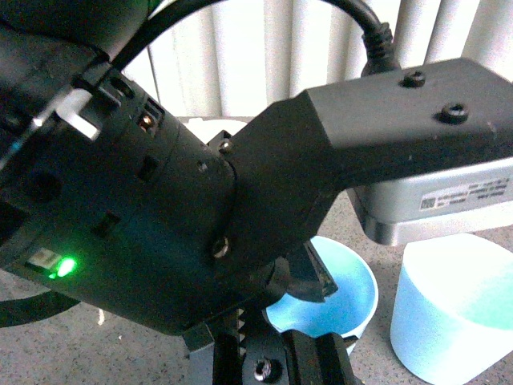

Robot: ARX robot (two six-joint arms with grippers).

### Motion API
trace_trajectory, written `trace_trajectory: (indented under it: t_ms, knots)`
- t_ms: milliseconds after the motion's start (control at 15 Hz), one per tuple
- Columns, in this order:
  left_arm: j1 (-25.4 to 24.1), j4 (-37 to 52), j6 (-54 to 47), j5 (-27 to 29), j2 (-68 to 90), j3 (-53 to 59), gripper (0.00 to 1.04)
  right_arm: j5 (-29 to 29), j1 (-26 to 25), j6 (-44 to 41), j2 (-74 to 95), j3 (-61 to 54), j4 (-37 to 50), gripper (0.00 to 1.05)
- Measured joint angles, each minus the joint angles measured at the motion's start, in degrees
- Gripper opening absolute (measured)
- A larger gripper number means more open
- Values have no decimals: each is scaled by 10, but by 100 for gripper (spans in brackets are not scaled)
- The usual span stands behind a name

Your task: Stack blue cups with both arms

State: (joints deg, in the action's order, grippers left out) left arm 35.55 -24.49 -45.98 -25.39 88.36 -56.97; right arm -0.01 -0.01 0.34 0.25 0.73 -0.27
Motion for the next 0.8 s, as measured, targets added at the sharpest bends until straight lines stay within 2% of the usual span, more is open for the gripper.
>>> trace_trajectory:
  t_ms: [67, 200, 467, 600, 800]
  knots:
    - [-2, -8, 9, -11, -12, -10, 75, 0, 0, 0, 0, 0, 0, 98]
    - [-12, -4, 24, -29, -28, -28, 97, 0, 0, 0, 0, 0, 0, 98]
    - [-59, 94, 95, -16, -31, -51, 98, 0, 0, 0, 0, 0, 0, 98]
    - [-105, 193, 188, -9, -31, -60, 98, 0, 0, 0, 0, 0, 0, 98]
    - [-193, 345, 363, 47, -61, -36, 98, 0, 0, 0, 0, 0, 0, 98]
